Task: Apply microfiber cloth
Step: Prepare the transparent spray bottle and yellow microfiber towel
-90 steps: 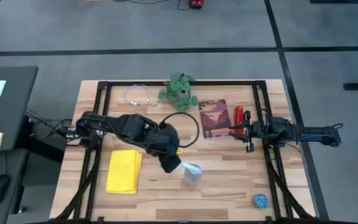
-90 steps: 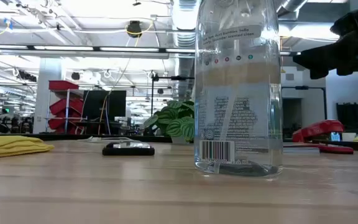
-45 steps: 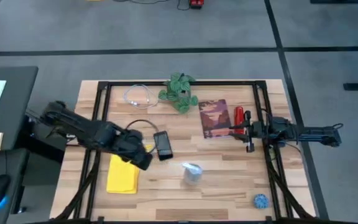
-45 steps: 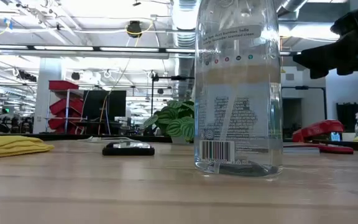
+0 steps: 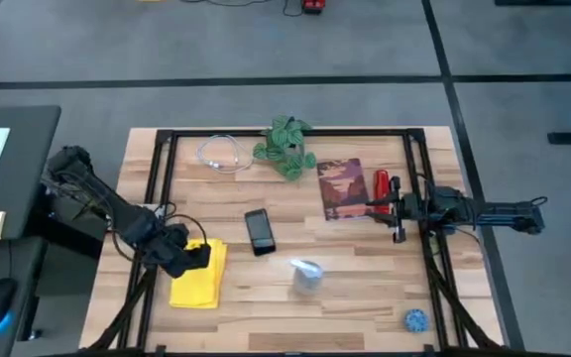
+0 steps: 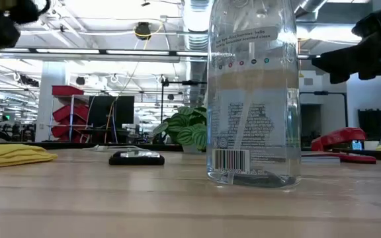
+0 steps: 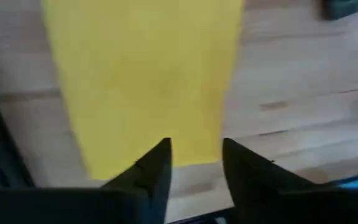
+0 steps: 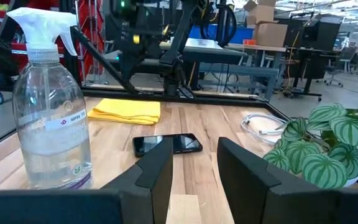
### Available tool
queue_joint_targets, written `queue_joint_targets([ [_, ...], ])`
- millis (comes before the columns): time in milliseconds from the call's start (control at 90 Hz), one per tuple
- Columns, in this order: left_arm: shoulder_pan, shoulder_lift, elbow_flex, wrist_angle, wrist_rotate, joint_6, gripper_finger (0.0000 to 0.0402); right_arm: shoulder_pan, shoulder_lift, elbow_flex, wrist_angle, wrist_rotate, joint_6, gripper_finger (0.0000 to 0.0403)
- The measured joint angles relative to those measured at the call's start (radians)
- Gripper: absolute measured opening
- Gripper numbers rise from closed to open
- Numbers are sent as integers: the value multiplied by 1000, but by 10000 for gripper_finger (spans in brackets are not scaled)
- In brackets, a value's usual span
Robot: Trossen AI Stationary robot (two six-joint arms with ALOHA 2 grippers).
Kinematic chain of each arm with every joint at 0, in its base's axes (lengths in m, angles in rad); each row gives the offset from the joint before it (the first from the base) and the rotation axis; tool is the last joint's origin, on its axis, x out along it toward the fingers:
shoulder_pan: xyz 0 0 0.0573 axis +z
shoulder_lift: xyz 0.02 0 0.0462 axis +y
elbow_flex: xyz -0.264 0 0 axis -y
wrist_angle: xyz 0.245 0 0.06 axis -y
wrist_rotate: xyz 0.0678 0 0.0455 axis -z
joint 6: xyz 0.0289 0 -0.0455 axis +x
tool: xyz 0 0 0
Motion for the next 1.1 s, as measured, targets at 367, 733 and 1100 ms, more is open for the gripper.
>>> queue_joint_targets([
  [367, -36, -2, -128, -156, 106, 6, 197, 0, 0, 0, -1, 1, 0, 113],
  [733, -49, -15, -373, 229, 71, 10, 193, 0, 0, 0, -1, 1, 0, 113],
  [1100, -23, -13, -381, 369, -138, 210, 12, 0, 0, 0, -1, 1, 0, 113],
])
